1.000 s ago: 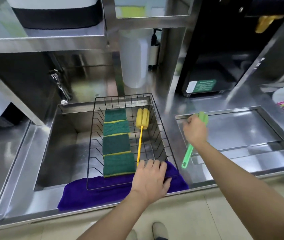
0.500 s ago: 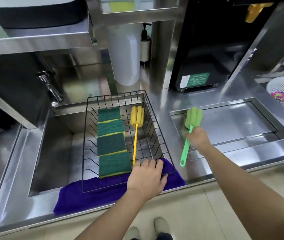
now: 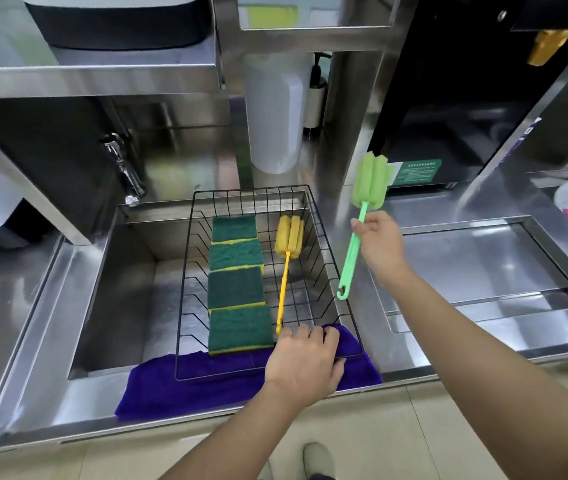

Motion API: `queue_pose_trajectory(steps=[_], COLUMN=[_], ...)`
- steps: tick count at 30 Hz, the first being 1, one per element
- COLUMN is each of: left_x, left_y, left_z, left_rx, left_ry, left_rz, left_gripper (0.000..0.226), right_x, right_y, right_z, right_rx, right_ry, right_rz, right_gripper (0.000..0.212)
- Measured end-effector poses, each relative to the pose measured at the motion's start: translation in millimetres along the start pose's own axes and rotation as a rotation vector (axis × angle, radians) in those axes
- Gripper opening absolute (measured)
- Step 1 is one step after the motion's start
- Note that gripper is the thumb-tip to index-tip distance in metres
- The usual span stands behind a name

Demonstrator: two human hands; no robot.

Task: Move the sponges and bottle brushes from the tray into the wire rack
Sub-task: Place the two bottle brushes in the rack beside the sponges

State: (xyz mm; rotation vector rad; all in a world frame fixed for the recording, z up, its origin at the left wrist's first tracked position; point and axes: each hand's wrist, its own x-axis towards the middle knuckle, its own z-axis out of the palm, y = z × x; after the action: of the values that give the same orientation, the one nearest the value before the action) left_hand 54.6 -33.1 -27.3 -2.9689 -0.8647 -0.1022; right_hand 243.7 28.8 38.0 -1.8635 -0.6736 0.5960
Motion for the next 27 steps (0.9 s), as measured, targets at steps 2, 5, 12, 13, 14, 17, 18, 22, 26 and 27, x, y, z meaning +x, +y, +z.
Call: queue_pose_trajectory(steps=[2, 5, 12, 13, 14, 17, 18, 22, 26, 27], left_x=[-0.3, -0.4, -1.2, -1.4, -1.7, -2.8, -3.5, -3.5, 0.8, 6.1], left_y=[0.3, 0.1, 0.0, -0.2, -0.4, -0.3, 0.1, -3.1, -18.4, -26.8], left_z=[1.0, 2.5, 1.5, 0.1, -0.8, -3.1, -6.5, -19.6, -33.5, -35.8], left_rx=[-0.006, -0.018, -0.021, -0.022, -0.027, -0.05, -0.066, -0.205, -0.361, -0.382], left_ry=[0.029, 0.027, 0.013, 0.008, 0.002, -0.04, -0.064, -0.127, 0.058, 0.107], left_rz=[-0.004, -0.01, 0.0, 0.008, 0.016, 0.01, 0.004, -0.033, -0.03, -0.078], left_gripper=[0.04, 0.042, 0.043, 0.043, 0.043, 0.043, 0.043, 0.048, 0.042, 0.039], right_x=[-4.2, -11.5, -27.7, -28.6, -29.0, -27.9, -27.3, -26.1, -25.4, -24.4], right_y=[-6.5, -8.9, 4.7, 4.8, 4.3, 4.3, 4.8, 3.4, -2.5, -3.6], right_z=[12.0, 31.0, 60.0, 61.5, 62.7, 67.8, 69.6, 71.9, 68.5, 67.9], right_rx=[0.041, -0.01, -0.288, -0.337, -0.384, -0.479, -0.505, -0.609, -0.588, -0.588], right_ry=[-0.05, -0.162, -0.312, -0.319, -0.328, -0.355, -0.356, -0.35, -0.346, -0.341], right_rz=[-0.003, 0.009, 0.031, 0.027, 0.023, 0.028, 0.031, 0.064, 0.115, 0.125], right_gripper=[0.014, 0.014, 0.014, 0.014, 0.014, 0.013, 0.015, 0.023, 0.004, 0.01])
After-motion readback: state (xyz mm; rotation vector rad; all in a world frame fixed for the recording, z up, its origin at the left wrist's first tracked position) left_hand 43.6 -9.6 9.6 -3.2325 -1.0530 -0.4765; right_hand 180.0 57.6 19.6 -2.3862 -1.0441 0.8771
